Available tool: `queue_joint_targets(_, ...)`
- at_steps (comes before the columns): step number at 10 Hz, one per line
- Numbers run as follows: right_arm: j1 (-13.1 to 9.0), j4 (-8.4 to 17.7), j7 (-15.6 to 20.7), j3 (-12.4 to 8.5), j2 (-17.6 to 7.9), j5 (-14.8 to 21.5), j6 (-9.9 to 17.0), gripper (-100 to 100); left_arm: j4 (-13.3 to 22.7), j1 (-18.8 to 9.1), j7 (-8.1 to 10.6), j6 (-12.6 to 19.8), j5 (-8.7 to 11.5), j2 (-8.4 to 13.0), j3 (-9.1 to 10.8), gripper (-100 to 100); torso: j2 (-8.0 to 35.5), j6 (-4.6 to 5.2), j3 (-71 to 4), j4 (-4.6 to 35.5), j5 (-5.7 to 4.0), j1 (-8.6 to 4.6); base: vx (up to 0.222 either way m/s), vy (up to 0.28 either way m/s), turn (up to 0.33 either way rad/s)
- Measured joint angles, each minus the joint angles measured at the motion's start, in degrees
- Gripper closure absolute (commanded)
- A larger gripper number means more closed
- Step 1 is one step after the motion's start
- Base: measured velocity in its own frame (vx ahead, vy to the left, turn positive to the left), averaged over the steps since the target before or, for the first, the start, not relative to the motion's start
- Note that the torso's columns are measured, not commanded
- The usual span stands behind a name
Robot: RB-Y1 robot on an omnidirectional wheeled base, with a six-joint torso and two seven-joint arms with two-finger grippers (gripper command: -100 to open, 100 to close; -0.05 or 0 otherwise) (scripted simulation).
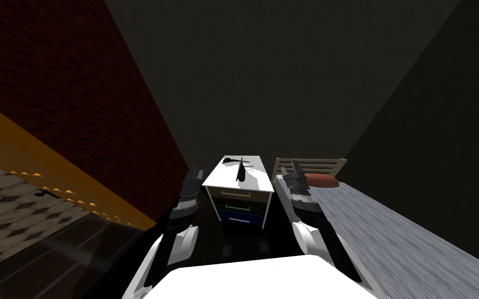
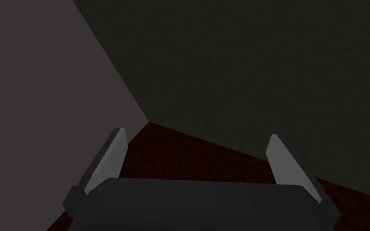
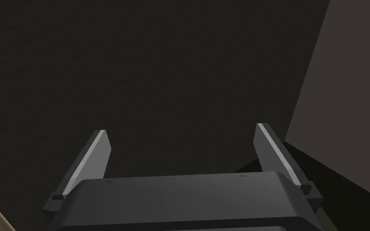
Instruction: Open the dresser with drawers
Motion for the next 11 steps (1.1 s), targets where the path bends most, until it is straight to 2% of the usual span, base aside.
queue_joint_targets(2,0.0,0.0,0.0,0.0,0.0,0.0,0.0,0,0.0,0.0,0.0,0.0,0.0,0.0,0.0,0,6.0,0.0,-12.0,6.0,0.0,0.0,0.0,0.0,0.0)
queue_joint_targets(9,0.0,0.0,0.0,0.0,0.0,0.0,0.0,0,0.0,0.0,0.0,0.0,0.0,0.0,0.0,0,35.4,0.0,-70.7,35.4,0.0,0.0,0.0,0.0,0.0)
queue_joint_targets(10,0.0,0.0,0.0,0.0,0.0,0.0,0.0,0,0.0,0.0,0.0,0.0,0.0,0.0,0.0,-100,39.6,0.0,-79.2,39.6,0.0,0.0,0.014,0.004,-0.006)
queue_joint_targets(11,0.0,0.0,0.0,0.0,0.0,0.0,0.0,0,0.8,-0.1,-0.05,-0.6,0.1,1.2,0.02,-100,41.5,0.0,-83.1,41.5,0.01,0.03,0.016,0.006,-0.008)
